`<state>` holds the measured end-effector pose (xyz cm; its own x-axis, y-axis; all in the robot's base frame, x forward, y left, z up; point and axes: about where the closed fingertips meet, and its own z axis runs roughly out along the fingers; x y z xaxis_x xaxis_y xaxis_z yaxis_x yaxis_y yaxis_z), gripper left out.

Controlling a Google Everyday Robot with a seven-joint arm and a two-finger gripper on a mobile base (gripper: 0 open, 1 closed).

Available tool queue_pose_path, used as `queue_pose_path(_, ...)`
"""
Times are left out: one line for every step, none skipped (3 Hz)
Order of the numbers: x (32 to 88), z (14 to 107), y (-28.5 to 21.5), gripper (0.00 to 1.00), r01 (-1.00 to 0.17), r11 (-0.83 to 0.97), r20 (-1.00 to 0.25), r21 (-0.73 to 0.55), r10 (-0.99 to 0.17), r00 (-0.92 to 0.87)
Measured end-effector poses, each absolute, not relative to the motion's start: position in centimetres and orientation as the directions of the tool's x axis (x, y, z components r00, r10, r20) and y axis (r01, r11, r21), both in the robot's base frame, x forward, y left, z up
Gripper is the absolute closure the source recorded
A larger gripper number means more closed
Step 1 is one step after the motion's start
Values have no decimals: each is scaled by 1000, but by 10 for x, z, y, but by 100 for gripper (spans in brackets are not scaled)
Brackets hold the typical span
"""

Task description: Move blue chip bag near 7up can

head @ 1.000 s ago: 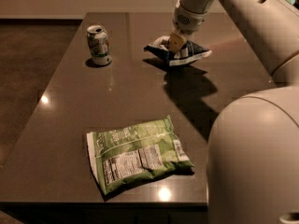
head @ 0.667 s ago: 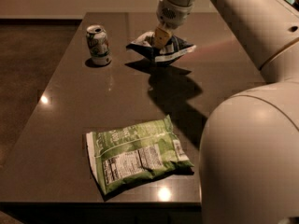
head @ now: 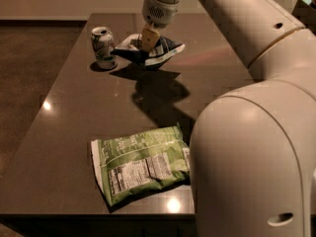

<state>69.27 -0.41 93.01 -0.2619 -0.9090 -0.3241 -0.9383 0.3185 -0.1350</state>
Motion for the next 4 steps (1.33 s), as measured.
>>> queue_pose_path(695,926,13,82,-960,244,-330,-135,-925,-189)
queue_pose_path(697,924,17,59,-971,198,-328,-138,-934,-143)
queue_pose_path(697,926,5,36,-964,214,-334,-157,-930,-152)
queue_pose_path(700,924,8,12,-963,214,-339,-161,-929,-150)
